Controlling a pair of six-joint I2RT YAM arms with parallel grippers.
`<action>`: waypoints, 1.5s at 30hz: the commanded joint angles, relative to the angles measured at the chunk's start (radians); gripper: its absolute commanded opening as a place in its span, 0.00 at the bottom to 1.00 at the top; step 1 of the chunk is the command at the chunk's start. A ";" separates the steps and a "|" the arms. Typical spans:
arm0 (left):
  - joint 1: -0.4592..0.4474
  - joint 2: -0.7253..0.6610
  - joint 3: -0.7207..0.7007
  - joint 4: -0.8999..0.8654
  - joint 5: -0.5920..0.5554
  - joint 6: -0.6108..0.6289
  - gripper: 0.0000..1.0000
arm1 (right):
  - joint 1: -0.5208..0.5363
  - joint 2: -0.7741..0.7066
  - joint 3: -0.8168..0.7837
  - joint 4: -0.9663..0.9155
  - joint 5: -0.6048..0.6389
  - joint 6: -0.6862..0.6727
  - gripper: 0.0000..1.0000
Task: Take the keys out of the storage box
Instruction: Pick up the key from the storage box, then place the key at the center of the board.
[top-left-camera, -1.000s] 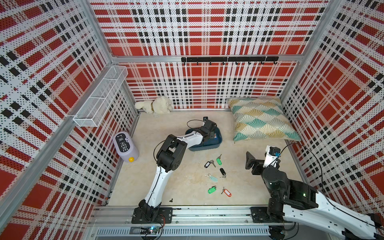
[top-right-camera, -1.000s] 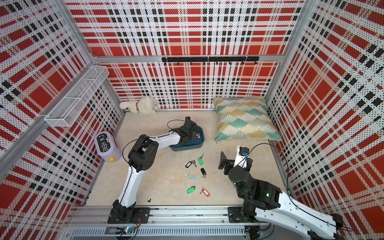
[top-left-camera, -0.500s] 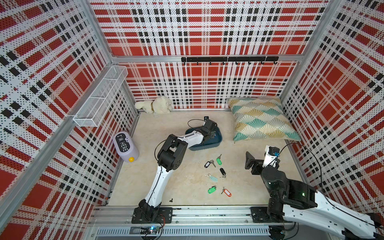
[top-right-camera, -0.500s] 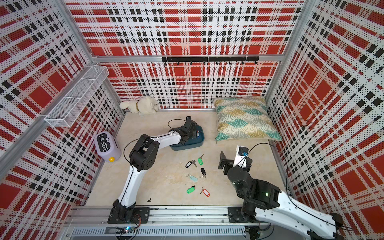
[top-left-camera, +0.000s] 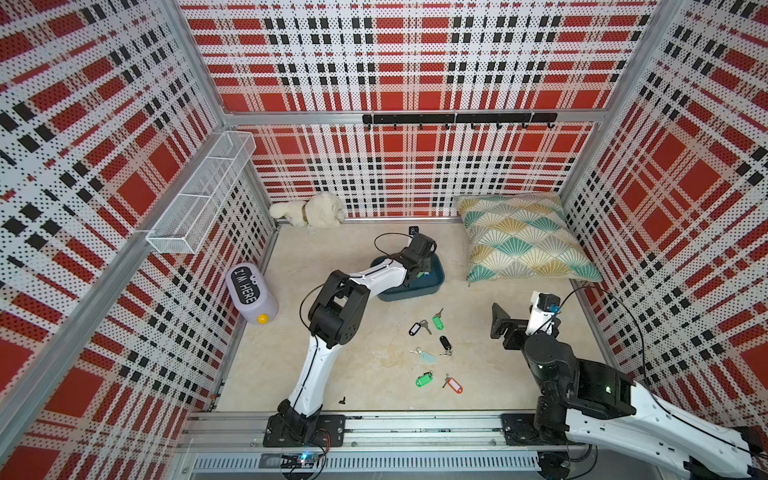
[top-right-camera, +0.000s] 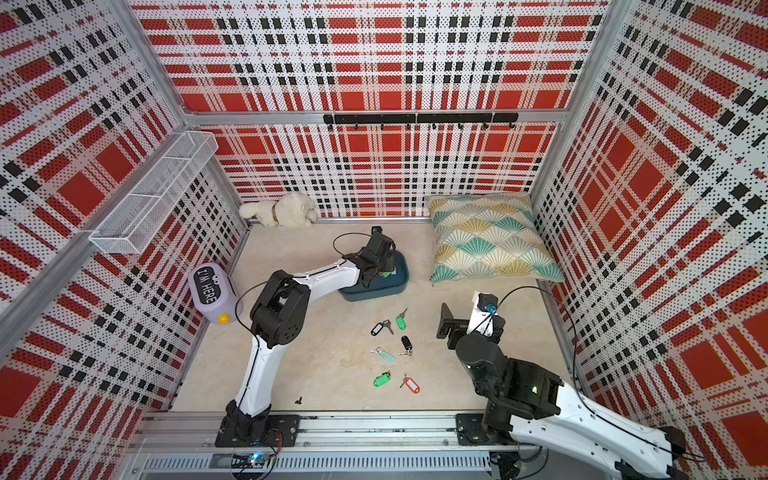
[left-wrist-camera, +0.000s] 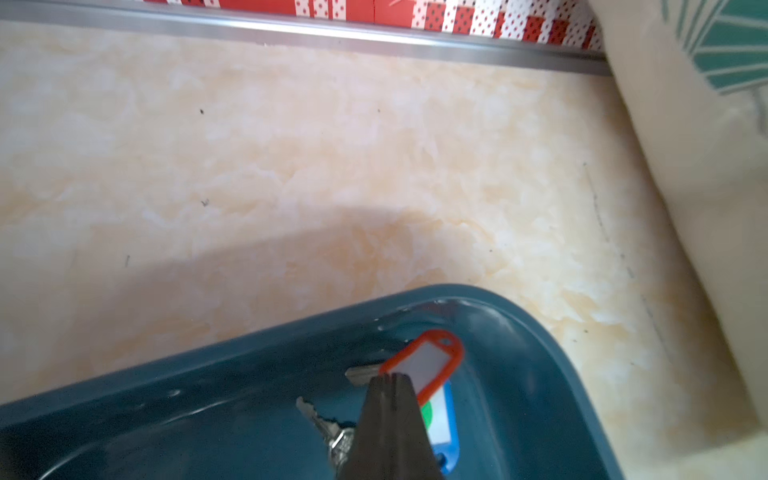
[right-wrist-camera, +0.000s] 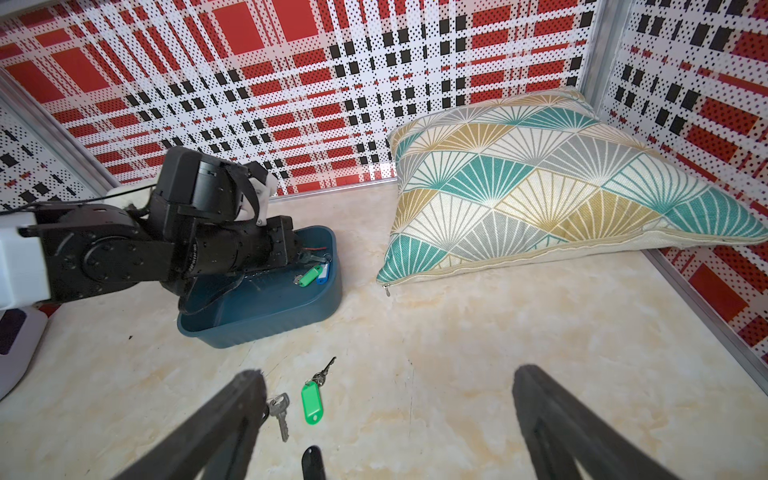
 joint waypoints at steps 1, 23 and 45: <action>-0.010 -0.066 -0.027 0.004 -0.022 0.015 0.00 | -0.006 -0.019 -0.003 -0.015 -0.004 0.007 1.00; -0.088 -0.660 -0.557 0.152 -0.084 -0.112 0.00 | -0.008 0.017 -0.051 0.086 -0.079 -0.025 1.00; -0.292 -0.765 -0.993 0.200 -0.199 -0.419 0.00 | -0.062 0.525 0.129 0.225 -0.079 -0.143 1.00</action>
